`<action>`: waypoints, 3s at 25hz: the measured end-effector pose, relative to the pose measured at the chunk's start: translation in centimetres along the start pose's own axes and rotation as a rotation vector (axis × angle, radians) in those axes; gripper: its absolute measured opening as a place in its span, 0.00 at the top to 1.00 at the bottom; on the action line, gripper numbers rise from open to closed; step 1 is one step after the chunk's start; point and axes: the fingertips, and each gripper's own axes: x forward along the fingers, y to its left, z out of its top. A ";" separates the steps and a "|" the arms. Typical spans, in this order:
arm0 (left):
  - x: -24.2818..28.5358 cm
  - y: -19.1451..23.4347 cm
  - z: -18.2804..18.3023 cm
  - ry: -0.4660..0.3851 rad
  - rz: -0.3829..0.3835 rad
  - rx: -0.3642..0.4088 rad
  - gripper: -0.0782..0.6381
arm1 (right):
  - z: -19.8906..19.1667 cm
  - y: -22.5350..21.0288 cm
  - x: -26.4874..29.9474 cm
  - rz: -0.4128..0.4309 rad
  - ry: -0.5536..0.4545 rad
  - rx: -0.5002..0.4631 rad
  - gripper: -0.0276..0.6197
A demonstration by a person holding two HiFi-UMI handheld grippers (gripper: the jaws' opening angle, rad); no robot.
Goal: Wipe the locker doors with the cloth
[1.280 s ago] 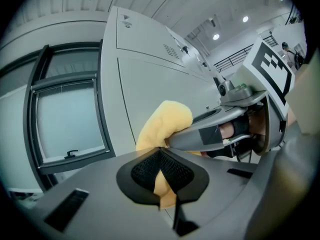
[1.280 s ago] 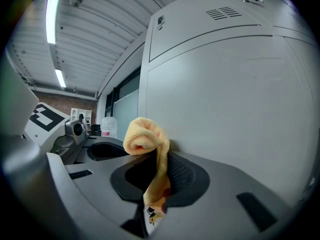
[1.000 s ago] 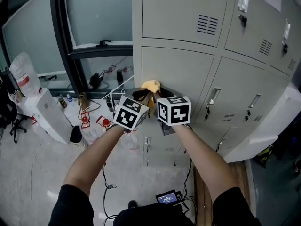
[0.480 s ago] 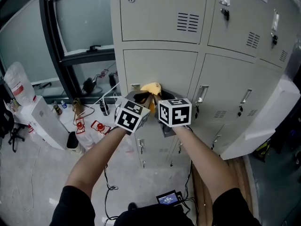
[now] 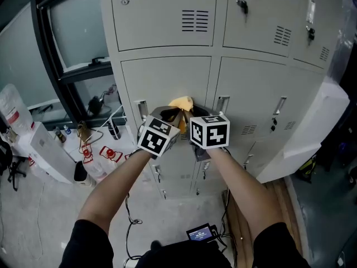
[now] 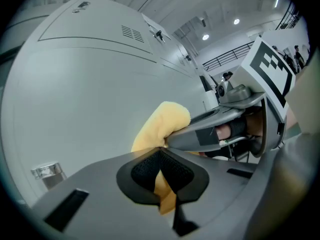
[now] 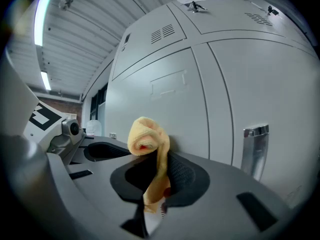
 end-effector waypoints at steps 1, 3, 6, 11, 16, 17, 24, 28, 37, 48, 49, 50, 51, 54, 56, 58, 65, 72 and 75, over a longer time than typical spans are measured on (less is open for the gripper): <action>0.5 -0.5 0.2 0.000 -0.007 0.005 0.86 | 0.0 -0.6 -0.3 -0.007 0.000 0.006 0.85; 1.3 -1.4 0.6 0.000 -0.020 0.010 0.86 | -0.1 -1.9 -0.9 -0.019 0.000 0.017 0.85; 2.5 -2.6 1.2 -0.005 -0.037 0.009 0.87 | -0.2 -3.4 -1.6 -0.036 0.002 0.020 0.85; 3.9 -4.0 1.8 -0.013 -0.059 0.007 0.87 | -0.3 -5.4 -2.6 -0.055 0.005 0.021 0.85; 4.5 -4.6 2.1 -0.021 -0.067 -0.008 0.87 | -0.3 -6.2 -2.9 -0.059 0.013 0.012 0.85; 4.6 -4.7 2.1 -0.022 -0.068 -0.009 0.87 | -0.3 -6.2 -2.9 -0.060 0.014 0.012 0.85; 4.6 -4.6 2.0 -0.020 -0.076 -0.027 0.87 | -0.4 -6.3 -2.8 -0.071 0.006 0.051 0.85; 4.5 -4.6 2.4 -0.024 -0.076 -0.034 0.87 | -0.4 -6.3 -2.9 -0.084 0.011 0.061 0.85; 1.9 -4.2 1.8 -0.047 -0.066 -0.065 0.87 | -0.6 -3.7 -3.5 -0.050 -0.010 0.092 0.85; -2.8 -0.7 -3.1 -0.022 0.019 -0.128 0.87 | -3.3 3.0 -0.5 0.060 0.034 0.076 0.85; -3.3 -0.3 -3.7 -0.016 0.029 -0.138 0.87 | -3.7 3.6 -0.1 0.070 0.041 0.075 0.85; -3.7 0.0 -4.3 -0.009 0.039 -0.148 0.87 | -4.1 4.2 0.3 0.078 0.049 0.072 0.85; -4.0 0.3 -5.0 -0.004 0.047 -0.159 0.87 | -4.5 4.8 0.7 0.084 0.058 0.068 0.85; -5.0 0.9 -6.8 0.015 0.064 -0.203 0.87 | -5.9 6.2 1.8 0.094 0.087 0.051 0.85; -5.4 1.4 -8.2 0.030 0.073 -0.247 0.86 | -7.0 7.0 2.6 0.091 0.115 0.044 0.85; -5.8 1.9 -9.4 0.046 0.090 -0.284 0.87 | -8.0 7.7 3.4 0.085 0.141 0.036 0.85; -5.6 2.7 -12.1 0.089 0.110 -0.318 0.86 | -9.3 8.4 5.2 0.064 0.167 0.014 0.85; -5.1 3.1 -12.3 0.085 0.145 -0.310 0.87 | -9.5 7.9 5.7 0.046 0.166 0.005 0.85; -5.0 3.1 -12.4 0.084 0.148 -0.308 0.87 | -9.4 7.9 5.8 0.053 0.164 0.005 0.85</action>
